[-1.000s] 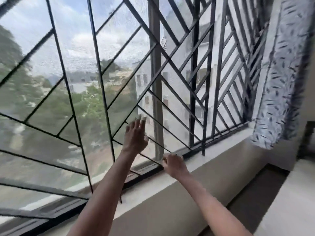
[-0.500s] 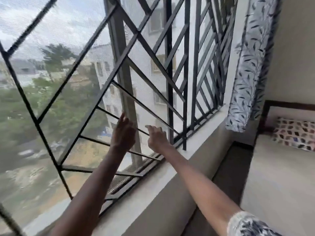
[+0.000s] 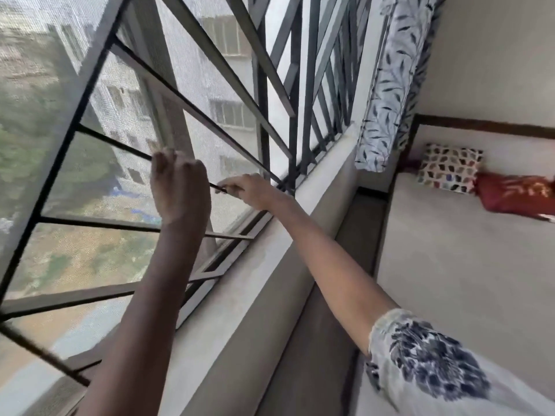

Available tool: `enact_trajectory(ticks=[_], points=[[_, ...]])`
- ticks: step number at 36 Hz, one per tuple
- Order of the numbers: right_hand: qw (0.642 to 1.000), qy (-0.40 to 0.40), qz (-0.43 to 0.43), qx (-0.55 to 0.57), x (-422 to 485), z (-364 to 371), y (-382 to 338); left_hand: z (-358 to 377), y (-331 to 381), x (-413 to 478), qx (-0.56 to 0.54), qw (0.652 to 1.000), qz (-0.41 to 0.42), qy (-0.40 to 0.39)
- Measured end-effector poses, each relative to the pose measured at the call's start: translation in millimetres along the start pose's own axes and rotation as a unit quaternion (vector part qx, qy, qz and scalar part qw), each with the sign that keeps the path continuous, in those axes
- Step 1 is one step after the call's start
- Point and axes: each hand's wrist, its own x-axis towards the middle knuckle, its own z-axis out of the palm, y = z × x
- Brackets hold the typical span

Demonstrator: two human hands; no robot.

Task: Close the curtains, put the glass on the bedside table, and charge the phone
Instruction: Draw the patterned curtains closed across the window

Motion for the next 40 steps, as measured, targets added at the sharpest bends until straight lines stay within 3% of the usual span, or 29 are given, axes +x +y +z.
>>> enact_trajectory(ticks=[8,10,14,19,24,29,34,40], points=[[0.999,-0.024,-0.030,0.002,4,-14,11,6,9,6,-0.037,0.999,-0.029,0.018],[0.998,0.034,-0.056,-0.008,5,-21,15,5,18,8,-0.068,0.997,-0.017,0.034],[0.952,0.266,-0.107,-0.104,11,-33,37,8,55,24,-0.134,0.985,0.046,0.103],[0.923,0.240,-0.141,-0.266,28,-39,73,28,114,71,-0.195,0.962,0.118,0.149],[0.869,0.374,-0.179,-0.271,36,-66,118,51,169,123,-0.254,0.935,0.156,0.191],[0.902,0.369,-0.066,-0.216,58,-116,214,67,235,175,-0.280,0.921,0.178,0.204],[0.885,0.382,-0.021,-0.265,59,-169,283,89,301,230,-0.282,0.926,0.186,0.169],[0.894,0.389,0.039,-0.218,65,-214,362,119,363,279,-0.332,0.921,0.160,0.130]])
